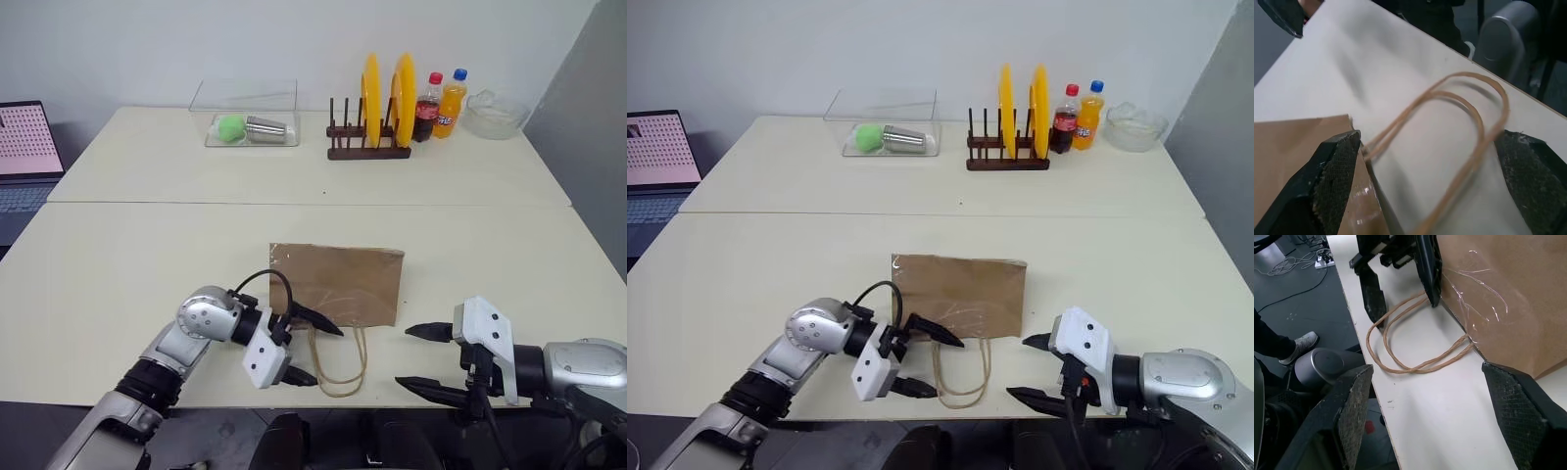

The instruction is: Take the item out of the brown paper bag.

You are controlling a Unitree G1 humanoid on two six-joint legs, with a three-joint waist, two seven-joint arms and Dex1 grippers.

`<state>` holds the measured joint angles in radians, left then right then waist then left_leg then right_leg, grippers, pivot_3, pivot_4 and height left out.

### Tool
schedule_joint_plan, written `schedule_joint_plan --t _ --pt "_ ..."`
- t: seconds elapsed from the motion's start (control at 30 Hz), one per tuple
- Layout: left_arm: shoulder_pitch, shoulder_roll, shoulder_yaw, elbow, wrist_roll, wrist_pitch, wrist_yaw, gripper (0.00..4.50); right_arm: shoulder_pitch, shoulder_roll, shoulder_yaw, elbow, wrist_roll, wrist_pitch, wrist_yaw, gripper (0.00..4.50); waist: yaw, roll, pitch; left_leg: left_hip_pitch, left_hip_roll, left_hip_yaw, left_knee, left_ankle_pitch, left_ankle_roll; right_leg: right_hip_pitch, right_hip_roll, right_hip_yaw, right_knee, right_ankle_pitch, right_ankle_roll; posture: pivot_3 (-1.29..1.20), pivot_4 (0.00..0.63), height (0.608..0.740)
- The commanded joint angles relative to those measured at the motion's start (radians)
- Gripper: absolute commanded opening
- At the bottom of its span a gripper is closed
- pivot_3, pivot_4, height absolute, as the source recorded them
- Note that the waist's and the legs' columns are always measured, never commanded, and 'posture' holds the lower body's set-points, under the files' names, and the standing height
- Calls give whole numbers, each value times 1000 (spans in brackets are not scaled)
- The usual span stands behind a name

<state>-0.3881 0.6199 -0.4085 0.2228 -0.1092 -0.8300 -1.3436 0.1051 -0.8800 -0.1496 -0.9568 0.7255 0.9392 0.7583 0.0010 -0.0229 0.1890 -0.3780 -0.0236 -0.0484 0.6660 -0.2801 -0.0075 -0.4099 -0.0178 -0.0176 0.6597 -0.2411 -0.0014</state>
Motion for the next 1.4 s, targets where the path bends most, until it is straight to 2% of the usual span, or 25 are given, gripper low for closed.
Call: schedule_joint_plan --t 0.03,0.23,0.27,0.37,0.67,0.73,1.03,1.17,1.27,1.4 --pt "-1 -17 -11 -18 6 2 35 4500 -3 -14 1 -36 12 -24 -9 3727 0 0 0 0 0 0 0 0 0 0 0 0 0 0 0 0 150 740" --pt "3 -33 -34 -7 18 -16 51 4500 -4 -24 16 -35 12 -38 -14 3727 0 0 0 0 0 0 0 0 0 0 0 0 0 0 0 0 150 740" --pt "3 -39 -39 -7 12 -7 53 4318 -6 -26 18 -35 11 -41 -15 3748 0 0 0 0 0 0 0 0 0 0 0 0 0 0 0 0 150 740" --pt "-3 -50 -45 -29 -9 33 57 3587 -9 -31 16 -40 18 -44 -17 3756 0 0 0 0 0 0 0 0 0 0 0 0 0 0 0 0 150 740" --pt "3 8 -40 -125 -112 166 -14 570 3 -37 21 -44 22 -53 -23 3756 -1 0 0 0 0 0 0 0 0 0 0 0 0 0 0 0 150 740" --pt "0 10 -38 -146 -132 204 -22 27 3 -39 25 -42 19 -56 -22 3756 -1 0 0 0 0 0 0 0 0 0 0 0 0 0 0 0 150 740" --pt "6 35 -27 -221 -171 376 -66 27 20 -55 41 -32 -7 -89 -18 3756 -1 0 0 0 0 0 0 0 0 0 0 0 0 0 0 0 150 740" --pt "10 66 -41 -201 -135 352 -121 27 27 -58 43 -32 -7 -99 -22 3756 -2 0 0 0 0 0 0 0 0 0 1 0 0 0 0 0 150 740" --pt "14 61 -27 -191 -143 349 -120 654 31 -61 47 -35 -6 -102 -26 3756 -1 0 0 0 0 0 0 0 0 0 1 0 0 0 0 0 150 740" --pt "25 82 -14 -191 -121 286 -123 1850 39 -64 40 -45 2 -102 -27 3756 -1 0 0 0 0 0 0 0 0 0 1 0 -1 0 0 0 150 740"
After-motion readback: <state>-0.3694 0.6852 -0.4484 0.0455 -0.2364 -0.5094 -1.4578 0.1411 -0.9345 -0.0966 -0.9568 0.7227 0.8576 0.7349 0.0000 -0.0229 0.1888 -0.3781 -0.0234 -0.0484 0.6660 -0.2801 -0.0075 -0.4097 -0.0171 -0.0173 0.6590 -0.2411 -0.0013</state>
